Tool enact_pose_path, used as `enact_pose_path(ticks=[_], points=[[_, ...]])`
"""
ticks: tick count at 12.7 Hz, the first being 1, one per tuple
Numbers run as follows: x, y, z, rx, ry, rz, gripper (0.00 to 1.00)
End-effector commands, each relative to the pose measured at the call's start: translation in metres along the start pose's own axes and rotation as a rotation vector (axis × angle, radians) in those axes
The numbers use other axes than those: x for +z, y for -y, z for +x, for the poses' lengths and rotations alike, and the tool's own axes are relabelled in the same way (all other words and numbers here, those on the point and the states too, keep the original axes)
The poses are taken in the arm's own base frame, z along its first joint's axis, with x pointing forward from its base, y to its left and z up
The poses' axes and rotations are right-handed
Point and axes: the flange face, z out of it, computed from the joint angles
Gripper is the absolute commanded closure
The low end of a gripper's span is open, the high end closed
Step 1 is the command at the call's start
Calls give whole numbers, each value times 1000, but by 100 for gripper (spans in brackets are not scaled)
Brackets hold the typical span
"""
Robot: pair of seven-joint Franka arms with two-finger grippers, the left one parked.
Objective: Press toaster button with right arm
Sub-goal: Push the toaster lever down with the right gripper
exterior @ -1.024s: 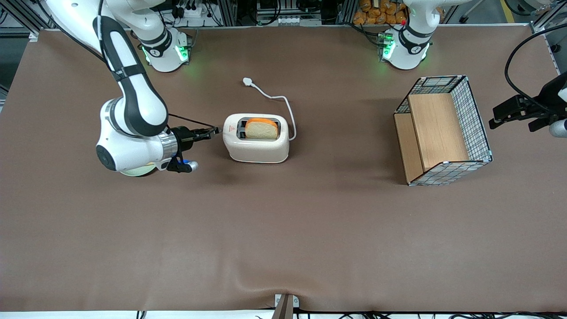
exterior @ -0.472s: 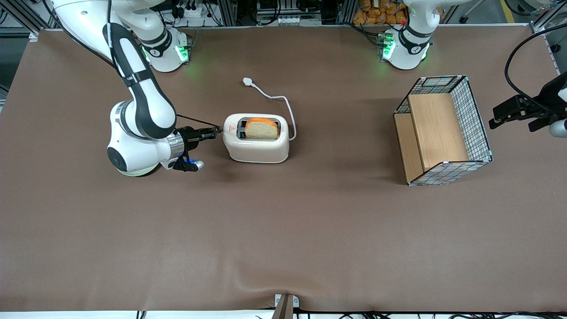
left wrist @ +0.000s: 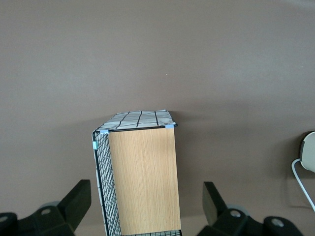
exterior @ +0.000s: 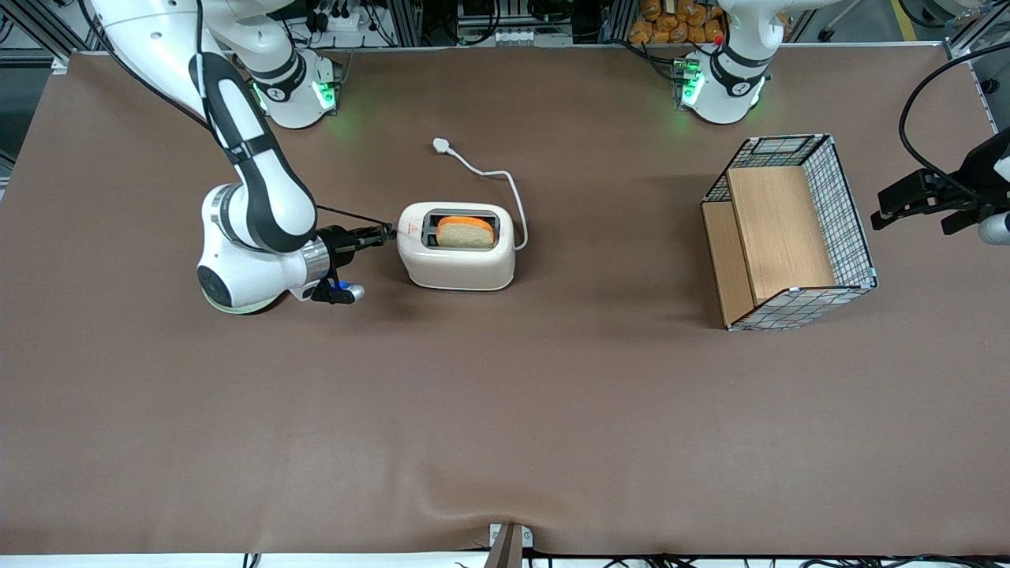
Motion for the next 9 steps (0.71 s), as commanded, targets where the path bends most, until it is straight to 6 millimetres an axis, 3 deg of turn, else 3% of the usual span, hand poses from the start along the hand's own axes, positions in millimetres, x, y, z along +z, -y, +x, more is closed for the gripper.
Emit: enact_pose_path(ticks=[1, 9], points=[[13, -11, 10, -1, -5, 11, 100], [38, -29, 30, 34, -11, -5, 100]])
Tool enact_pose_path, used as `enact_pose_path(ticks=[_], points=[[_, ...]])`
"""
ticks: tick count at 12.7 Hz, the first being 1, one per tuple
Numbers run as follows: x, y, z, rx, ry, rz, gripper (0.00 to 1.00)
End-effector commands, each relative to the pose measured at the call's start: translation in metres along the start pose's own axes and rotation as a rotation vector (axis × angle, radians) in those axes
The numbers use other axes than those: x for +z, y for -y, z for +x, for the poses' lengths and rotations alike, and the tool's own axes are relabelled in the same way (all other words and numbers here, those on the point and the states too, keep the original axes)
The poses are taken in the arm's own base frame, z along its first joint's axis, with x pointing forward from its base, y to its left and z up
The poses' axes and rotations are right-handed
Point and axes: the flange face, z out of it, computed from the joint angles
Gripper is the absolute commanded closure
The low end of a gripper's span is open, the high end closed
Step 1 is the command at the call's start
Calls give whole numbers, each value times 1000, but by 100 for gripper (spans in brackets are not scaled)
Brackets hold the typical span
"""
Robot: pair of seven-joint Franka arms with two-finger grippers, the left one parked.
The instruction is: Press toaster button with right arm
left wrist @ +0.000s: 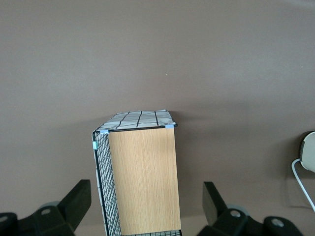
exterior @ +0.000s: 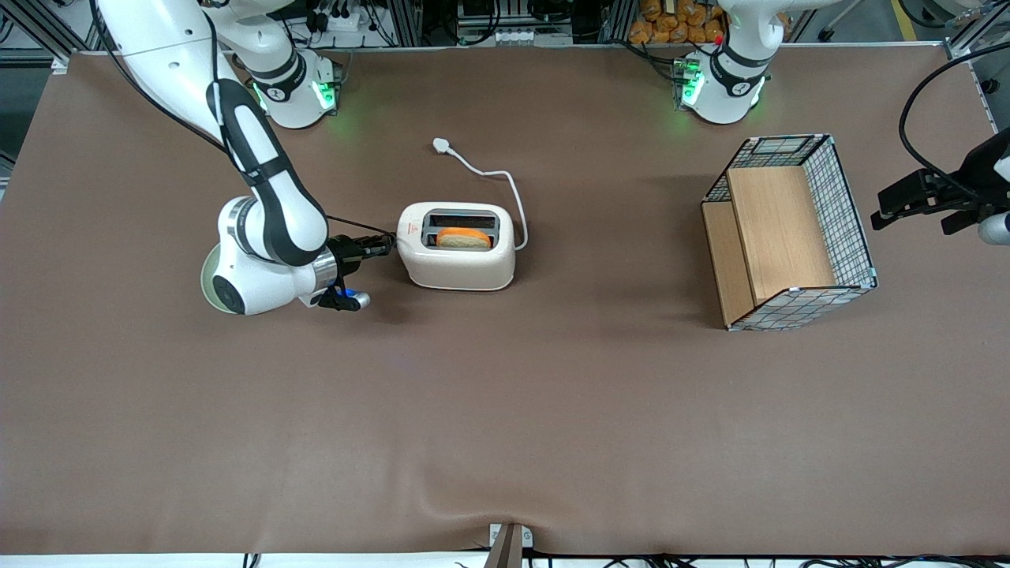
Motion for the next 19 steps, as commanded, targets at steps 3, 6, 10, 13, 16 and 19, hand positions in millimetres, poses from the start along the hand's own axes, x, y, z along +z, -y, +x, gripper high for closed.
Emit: enact_pose_path(ticks=[3, 6, 10, 13, 16, 19], points=[[24, -14, 16, 0, -14, -9, 100], [30, -21, 21, -4, -11, -11, 100], [17, -10, 14, -9, -16, -4, 100], [-9, 11, 1, -5, -2, 0, 100], [-51, 16, -9, -13, -7, 20, 100], [-115, 4, -16, -19, -17, -25, 68]])
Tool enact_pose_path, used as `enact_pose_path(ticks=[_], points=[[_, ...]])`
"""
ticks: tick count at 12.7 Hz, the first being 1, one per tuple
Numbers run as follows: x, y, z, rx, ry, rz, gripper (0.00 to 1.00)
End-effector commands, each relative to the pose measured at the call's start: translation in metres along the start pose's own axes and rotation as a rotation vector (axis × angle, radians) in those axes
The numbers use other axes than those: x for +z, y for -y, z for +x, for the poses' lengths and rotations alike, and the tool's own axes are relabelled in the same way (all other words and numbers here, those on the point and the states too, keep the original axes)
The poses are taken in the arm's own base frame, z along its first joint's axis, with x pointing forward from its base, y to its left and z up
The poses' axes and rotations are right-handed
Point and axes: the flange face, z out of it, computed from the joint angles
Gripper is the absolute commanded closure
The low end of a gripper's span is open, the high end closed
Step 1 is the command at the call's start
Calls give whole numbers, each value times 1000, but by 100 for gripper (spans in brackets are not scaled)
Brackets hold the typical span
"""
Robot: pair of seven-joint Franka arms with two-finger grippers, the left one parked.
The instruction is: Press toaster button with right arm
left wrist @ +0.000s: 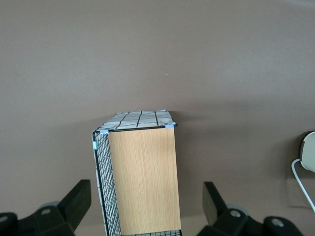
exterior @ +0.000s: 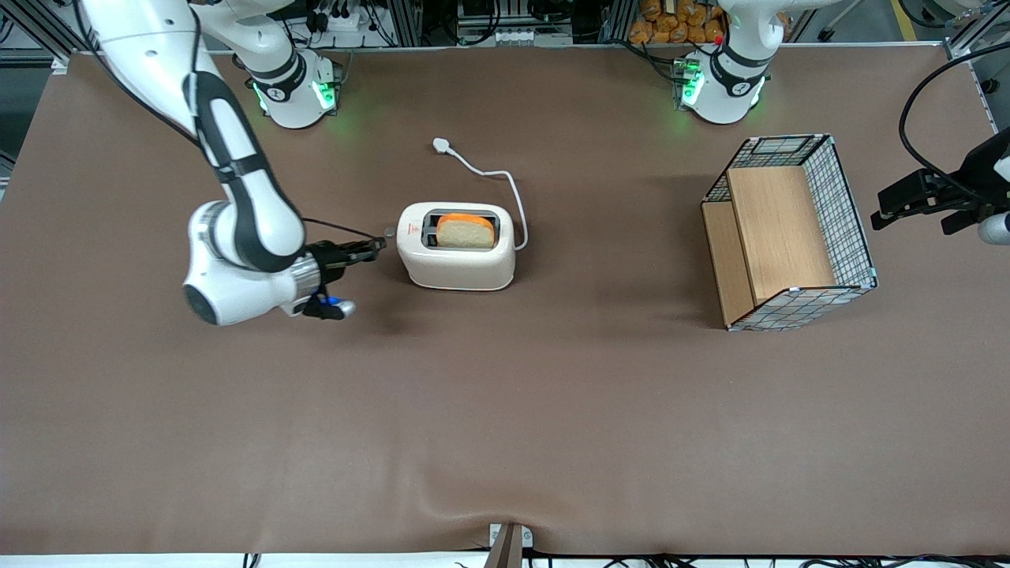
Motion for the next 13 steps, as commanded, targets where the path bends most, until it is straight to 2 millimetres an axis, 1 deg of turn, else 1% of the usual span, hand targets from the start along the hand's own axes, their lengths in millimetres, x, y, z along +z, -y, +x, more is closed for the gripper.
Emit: enact_pose_path(ticks=[1, 2, 3, 5, 6, 8, 12, 13], points=[[-66, -13, -11, 18, -55, -30, 29], [-86, -21, -15, 15, -94, -44, 0], [-108, -24, -22, 11, -132, -75, 0], [-140, -29, -41, 4, -195, -182, 0], [-160, -33, -55, 3, -235, -209, 0], [-199, -33, -85, -8, -337, -273, 0], [-258, -25, -144, -37, -503, -467, 0], [-270, -29, -157, -31, -528, -471, 0]])
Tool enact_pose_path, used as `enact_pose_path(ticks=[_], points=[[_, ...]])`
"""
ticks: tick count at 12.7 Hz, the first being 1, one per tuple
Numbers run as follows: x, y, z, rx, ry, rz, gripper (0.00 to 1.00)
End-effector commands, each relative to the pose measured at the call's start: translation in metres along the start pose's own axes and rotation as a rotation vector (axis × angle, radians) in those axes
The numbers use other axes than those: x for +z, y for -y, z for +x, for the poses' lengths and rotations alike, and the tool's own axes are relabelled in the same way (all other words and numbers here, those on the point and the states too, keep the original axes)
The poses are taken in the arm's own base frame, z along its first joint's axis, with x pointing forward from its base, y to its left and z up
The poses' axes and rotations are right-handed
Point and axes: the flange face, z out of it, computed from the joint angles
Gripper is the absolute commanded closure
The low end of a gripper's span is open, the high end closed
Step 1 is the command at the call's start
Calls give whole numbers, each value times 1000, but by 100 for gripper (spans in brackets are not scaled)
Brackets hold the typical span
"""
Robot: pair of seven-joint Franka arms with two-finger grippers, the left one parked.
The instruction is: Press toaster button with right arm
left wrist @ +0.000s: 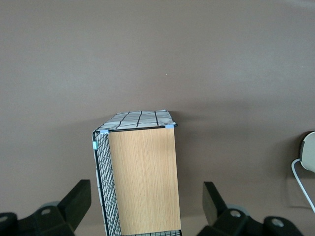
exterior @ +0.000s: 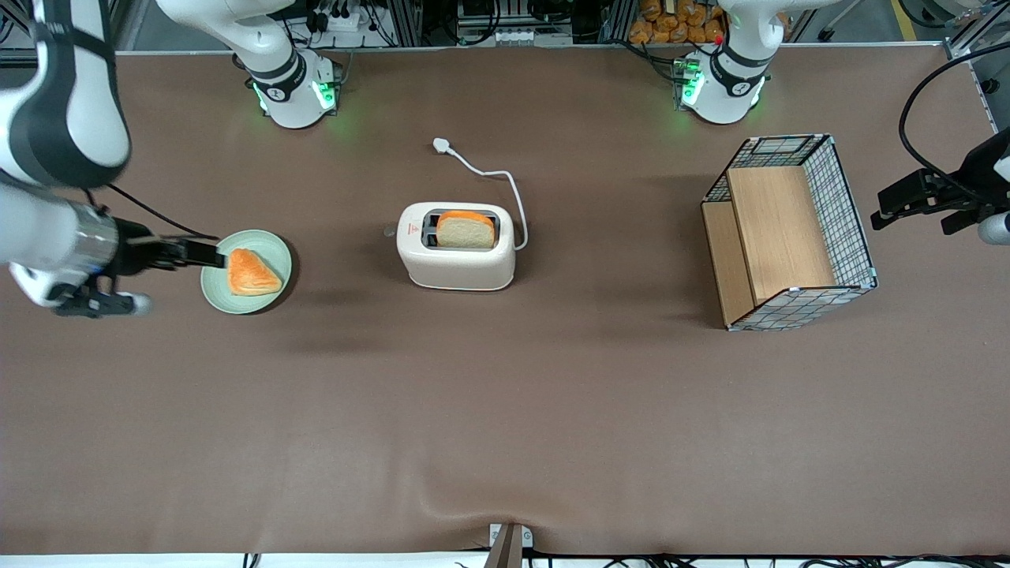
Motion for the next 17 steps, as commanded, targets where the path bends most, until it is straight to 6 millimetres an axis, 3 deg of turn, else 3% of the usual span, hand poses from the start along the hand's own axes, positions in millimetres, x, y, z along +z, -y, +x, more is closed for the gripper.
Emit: enact_pose_path(ticks=[1, 5, 9, 11, 17], points=[[-30, -24, -20, 24, -55, -34, 0], [-76, -28, -52, 23, -120, -70, 0], [-92, -27, -77, 96, -73, -61, 0], [-111, -22, -85, 147, -55, -61, 0], [-112, -28, -91, 154, -27, -80, 0]])
